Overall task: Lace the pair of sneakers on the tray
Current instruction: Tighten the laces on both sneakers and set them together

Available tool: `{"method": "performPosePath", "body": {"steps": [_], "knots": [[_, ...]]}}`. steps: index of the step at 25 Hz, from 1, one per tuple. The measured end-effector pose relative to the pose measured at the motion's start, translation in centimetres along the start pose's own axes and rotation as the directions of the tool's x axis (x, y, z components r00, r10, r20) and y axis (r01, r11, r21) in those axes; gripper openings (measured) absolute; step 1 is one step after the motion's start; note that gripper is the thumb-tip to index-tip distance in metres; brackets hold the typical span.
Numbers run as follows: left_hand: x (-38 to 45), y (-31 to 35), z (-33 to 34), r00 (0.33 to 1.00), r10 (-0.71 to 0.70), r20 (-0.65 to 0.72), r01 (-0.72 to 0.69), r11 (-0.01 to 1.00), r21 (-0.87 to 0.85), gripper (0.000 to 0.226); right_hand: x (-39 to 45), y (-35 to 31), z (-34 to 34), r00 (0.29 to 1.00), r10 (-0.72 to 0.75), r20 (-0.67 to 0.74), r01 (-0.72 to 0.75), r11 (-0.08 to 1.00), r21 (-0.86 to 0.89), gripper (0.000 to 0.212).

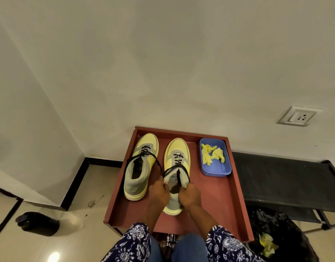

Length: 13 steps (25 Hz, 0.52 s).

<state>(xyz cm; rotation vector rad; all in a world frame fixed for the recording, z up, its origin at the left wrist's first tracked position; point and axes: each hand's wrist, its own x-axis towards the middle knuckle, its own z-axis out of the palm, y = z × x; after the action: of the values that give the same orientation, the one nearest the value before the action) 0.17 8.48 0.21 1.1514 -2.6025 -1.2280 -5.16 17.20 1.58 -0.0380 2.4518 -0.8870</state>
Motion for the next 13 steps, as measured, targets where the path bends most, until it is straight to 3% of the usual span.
{"method": "performPosePath", "body": {"steps": [13], "knots": [[2.6,-1.9,-1.0,0.999,-0.025,-0.022,0.022,0.991,-0.131,0.029,1.8,-2.3,2.2,0.999,0.014,0.048,-0.014,1.0,0.01,0.027]]}}
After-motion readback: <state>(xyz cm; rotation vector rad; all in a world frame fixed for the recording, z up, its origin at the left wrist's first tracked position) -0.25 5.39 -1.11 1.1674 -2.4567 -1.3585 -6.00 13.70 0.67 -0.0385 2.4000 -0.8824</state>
